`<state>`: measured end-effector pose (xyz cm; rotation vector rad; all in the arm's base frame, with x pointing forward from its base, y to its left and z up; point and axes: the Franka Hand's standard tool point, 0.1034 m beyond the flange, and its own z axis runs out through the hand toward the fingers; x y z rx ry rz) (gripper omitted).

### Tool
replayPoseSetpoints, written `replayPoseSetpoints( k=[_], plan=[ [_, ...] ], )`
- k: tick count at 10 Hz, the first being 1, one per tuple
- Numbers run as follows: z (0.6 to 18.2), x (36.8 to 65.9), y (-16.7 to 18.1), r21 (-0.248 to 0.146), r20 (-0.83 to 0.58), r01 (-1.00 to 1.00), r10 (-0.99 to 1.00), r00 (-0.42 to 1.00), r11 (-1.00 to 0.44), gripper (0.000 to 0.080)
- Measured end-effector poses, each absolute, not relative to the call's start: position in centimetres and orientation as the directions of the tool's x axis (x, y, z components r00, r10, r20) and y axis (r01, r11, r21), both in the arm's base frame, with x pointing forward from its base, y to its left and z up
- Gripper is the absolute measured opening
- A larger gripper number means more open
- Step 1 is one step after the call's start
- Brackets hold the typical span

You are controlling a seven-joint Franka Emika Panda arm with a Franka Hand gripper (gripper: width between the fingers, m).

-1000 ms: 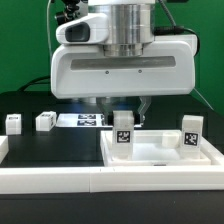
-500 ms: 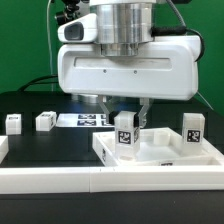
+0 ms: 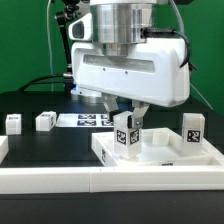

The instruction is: Assemble square table

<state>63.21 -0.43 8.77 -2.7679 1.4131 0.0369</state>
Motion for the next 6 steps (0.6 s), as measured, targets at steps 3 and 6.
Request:
replayPoseSetpoints(
  k=[3, 6],
  plan=[
    [8.72, 63.19, -0.49, -0.021, -0.040, -0.820, -0.819, 0.572, -0.572, 0.0353],
    [8.72, 63.22, -0.20, -0.030, -0.035, -0.685, -0.684, 0.729, -0.728, 0.0626]
  ],
)
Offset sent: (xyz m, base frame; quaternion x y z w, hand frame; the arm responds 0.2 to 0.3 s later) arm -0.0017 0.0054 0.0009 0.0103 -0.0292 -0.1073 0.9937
